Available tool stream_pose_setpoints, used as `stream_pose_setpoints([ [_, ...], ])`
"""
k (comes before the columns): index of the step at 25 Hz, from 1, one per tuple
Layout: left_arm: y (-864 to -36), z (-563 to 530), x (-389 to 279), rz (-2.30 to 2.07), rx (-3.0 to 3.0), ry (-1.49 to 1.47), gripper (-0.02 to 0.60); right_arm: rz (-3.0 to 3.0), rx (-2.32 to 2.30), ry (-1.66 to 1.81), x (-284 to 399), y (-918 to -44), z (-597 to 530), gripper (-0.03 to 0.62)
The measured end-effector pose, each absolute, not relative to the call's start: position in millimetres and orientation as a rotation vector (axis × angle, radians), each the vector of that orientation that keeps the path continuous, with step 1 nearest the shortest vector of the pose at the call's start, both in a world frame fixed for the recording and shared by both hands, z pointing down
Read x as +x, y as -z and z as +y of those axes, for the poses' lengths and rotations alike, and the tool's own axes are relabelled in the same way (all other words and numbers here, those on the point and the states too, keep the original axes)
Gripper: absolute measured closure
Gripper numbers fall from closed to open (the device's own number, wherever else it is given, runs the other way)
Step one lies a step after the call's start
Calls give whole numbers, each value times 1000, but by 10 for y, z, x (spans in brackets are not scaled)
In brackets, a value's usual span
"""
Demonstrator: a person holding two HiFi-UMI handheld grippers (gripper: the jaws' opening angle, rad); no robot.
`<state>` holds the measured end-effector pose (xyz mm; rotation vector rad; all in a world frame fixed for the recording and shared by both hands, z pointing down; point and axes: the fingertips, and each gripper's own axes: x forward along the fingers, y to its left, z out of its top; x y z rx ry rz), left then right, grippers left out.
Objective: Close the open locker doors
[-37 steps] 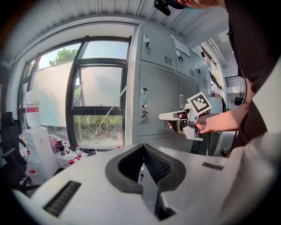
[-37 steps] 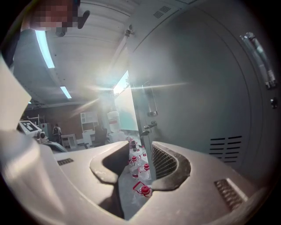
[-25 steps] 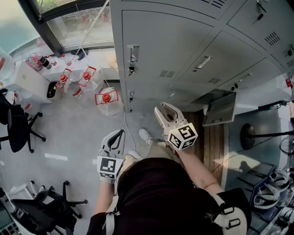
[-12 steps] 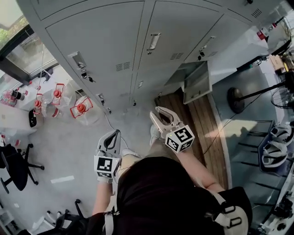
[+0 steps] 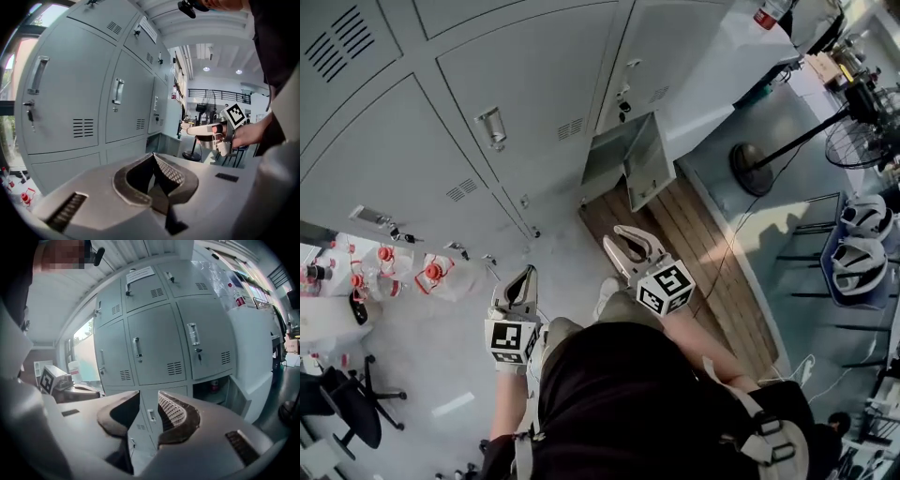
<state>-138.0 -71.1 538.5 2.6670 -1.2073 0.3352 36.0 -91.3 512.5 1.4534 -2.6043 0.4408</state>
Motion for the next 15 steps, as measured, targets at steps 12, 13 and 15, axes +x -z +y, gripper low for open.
stream_pose_setpoints([
  [12, -5320, -1298, 442, -1019, 2765, -390, 572, -2511, 1670, -486, 2258, -5302, -1187, 464],
  [13, -5313, -1339, 547, -1018, 2767, -391, 572, -2506, 1681, -493, 2379, -5329, -1200, 464],
  [15, -5305, -1415, 730, -1014, 2767, -393, 572, -2498, 1700, -509, 2590, -5387, -1227, 464],
])
